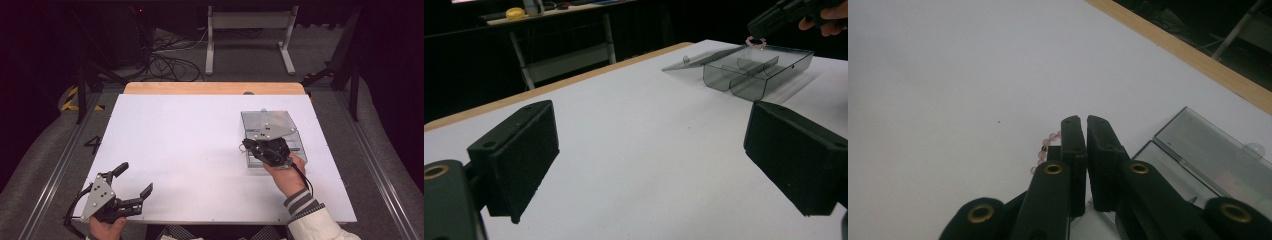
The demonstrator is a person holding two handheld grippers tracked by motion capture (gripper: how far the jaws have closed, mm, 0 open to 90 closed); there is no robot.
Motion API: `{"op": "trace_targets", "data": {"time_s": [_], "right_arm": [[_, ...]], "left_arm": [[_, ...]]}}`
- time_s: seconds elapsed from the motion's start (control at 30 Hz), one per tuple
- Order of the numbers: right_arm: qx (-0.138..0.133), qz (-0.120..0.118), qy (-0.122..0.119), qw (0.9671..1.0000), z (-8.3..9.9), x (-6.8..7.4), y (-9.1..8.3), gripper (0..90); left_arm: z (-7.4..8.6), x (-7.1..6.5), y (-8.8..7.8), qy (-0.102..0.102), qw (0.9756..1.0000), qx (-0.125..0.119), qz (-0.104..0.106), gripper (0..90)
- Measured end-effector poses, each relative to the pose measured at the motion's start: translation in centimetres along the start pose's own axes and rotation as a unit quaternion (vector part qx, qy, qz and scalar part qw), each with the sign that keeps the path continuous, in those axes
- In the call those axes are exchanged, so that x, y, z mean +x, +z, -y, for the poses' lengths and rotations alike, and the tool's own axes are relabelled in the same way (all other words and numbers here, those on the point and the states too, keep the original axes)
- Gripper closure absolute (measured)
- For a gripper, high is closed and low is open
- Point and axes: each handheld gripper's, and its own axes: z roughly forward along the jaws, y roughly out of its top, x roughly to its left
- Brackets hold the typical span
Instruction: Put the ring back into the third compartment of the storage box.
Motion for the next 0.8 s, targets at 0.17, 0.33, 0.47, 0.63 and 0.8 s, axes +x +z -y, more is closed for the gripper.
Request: {"op": "trace_targets", "data": {"time_s": [0.17, 0.33, 0.47, 0.63, 0.8], "right_arm": [[0.006, 0.015, 0.009, 0.9998, 0.6, -1.1, -0.4, 87.1], [0.011, 0.031, 0.021, 0.9992, 1.3, -2.4, -0.9, 87.1], [0.014, 0.043, 0.035, 0.9984, 1.9, -3.4, -1.2, 87.1], [0.018, 0.056, 0.048, 0.9971, 2.6, -4.6, -1.5, 87.1], [0.025, 0.066, 0.06, 0.9957, 3.3, -5.5, -1.8, 87.1]], "left_arm": [[0.0, 0.0, 0.0, -0.002, 1.0, 0.0, 0.001, 7.9], [0.0, 0.0, 0.0, -0.003, 1.0, 0.0, 0.001, 7.9], [0.0, -0.1, 0.0, -0.003, 1.0, 0.0, 0.001, 7.9], [0.0, 0.0, 0.0, -0.002, 1.0, 0.0, 0.001, 7.9], [0.0, 0.0, 0.0, 0.0, 1.0, 0.0, 0.0, 7.9]]}}
